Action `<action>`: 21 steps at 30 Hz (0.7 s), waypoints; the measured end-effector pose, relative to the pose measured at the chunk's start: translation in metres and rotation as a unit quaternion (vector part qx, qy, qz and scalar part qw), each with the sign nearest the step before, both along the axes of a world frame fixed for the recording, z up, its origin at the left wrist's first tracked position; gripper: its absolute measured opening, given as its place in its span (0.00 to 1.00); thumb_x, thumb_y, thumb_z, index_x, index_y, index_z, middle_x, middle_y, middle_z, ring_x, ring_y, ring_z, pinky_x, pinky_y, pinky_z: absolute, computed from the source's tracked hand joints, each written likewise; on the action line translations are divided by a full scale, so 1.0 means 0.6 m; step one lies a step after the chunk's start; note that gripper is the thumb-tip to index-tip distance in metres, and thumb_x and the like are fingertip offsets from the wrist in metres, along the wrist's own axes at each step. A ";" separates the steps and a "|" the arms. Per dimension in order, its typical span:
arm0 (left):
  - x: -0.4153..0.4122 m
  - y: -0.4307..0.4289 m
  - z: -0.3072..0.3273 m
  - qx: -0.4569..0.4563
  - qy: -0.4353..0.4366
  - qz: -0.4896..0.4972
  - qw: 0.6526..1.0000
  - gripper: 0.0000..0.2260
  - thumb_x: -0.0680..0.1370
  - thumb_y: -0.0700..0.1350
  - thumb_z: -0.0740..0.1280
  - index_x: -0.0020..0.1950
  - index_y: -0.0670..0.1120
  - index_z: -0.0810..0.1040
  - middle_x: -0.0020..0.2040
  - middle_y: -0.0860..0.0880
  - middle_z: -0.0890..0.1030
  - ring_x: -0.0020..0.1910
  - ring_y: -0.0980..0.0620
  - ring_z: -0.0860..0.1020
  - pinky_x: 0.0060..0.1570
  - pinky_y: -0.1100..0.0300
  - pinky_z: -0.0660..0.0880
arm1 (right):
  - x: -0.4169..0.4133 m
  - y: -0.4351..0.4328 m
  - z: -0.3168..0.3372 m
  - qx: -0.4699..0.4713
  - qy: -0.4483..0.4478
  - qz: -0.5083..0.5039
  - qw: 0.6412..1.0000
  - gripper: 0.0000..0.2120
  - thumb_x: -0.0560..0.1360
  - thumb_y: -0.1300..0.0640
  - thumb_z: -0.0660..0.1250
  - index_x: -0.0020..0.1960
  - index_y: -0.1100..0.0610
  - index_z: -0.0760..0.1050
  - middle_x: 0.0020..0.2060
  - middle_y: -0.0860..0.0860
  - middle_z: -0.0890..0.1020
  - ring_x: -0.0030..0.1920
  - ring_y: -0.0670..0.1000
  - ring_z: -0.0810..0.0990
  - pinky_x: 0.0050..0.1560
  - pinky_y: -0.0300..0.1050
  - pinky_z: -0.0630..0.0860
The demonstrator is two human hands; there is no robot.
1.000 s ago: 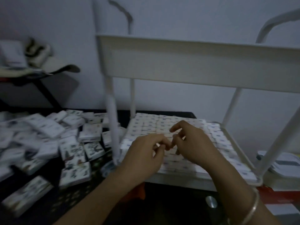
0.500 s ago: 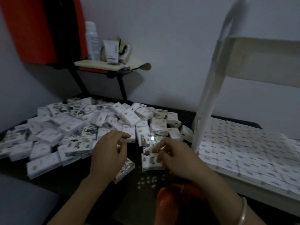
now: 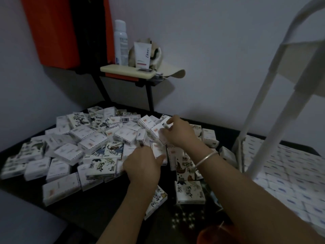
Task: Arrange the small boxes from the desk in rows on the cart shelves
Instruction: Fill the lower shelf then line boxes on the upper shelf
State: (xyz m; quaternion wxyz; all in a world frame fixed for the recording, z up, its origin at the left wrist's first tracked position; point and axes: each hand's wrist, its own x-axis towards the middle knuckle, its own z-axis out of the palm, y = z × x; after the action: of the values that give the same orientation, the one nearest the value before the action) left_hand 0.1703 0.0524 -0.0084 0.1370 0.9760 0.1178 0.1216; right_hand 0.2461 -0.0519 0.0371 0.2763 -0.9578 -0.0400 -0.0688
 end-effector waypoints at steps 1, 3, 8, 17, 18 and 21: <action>0.001 -0.002 -0.001 -0.007 0.001 0.004 1.000 0.21 0.76 0.64 0.65 0.40 0.46 0.72 0.38 0.50 0.75 0.40 0.50 0.79 0.30 0.60 0.63 | 0.003 0.005 -0.004 -0.017 0.013 0.001 1.000 0.24 0.76 0.45 0.67 0.66 0.55 0.68 0.59 0.53 0.79 0.59 0.55 0.77 0.55 0.47 0.73; 0.003 -0.005 -0.003 -0.032 -0.001 0.010 0.999 0.20 0.75 0.63 0.67 0.47 0.45 0.75 0.43 0.49 0.79 0.44 0.49 0.80 0.32 0.60 0.64 | 0.004 0.011 -0.013 -0.030 0.019 0.001 0.999 0.28 0.74 0.43 0.69 0.68 0.55 0.67 0.62 0.52 0.77 0.60 0.54 0.77 0.52 0.44 0.71; -0.006 0.003 -0.010 -0.148 -0.029 -0.019 0.988 0.19 0.73 0.58 0.72 0.54 0.47 0.73 0.49 0.50 0.80 0.50 0.49 0.79 0.38 0.58 0.70 | -0.013 -0.001 -0.007 0.108 0.016 0.001 0.994 0.26 0.72 0.49 0.73 0.66 0.55 0.70 0.57 0.51 0.78 0.53 0.51 0.78 0.51 0.44 0.75; -0.080 0.030 0.017 -0.540 0.007 -0.136 0.830 0.08 0.76 0.39 0.70 0.53 0.48 0.78 0.47 0.54 0.83 0.42 0.59 0.81 0.35 0.70 0.74 | -0.148 -0.073 0.046 0.178 -0.019 0.031 0.983 0.20 0.74 0.51 0.71 0.63 0.52 0.70 0.52 0.44 0.78 0.52 0.46 0.79 0.55 0.50 0.78; -0.092 0.029 0.023 -0.564 0.012 -0.146 0.813 0.09 0.75 0.38 0.71 0.53 0.49 0.78 0.48 0.53 0.83 0.40 0.59 0.81 0.33 0.71 0.75 | -0.170 -0.081 0.050 0.169 -0.026 0.038 0.985 0.20 0.74 0.52 0.71 0.63 0.51 0.69 0.54 0.44 0.78 0.53 0.46 0.79 0.56 0.49 0.77; -0.130 0.018 0.040 -0.594 0.019 -0.178 0.784 0.14 0.73 0.37 0.73 0.56 0.47 0.78 0.49 0.52 0.85 0.42 0.58 0.84 0.35 0.70 0.77 | -0.238 -0.111 0.058 0.145 -0.038 0.050 0.987 0.21 0.74 0.51 0.71 0.63 0.47 0.68 0.55 0.42 0.78 0.55 0.45 0.78 0.57 0.50 0.78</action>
State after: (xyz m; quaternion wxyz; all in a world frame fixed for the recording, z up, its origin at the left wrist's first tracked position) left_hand 0.0921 0.0632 0.0157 0.7065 0.7075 -0.0066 -0.0171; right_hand 0.1035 -0.1183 0.0720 0.4139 -0.9009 -0.0882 -0.0965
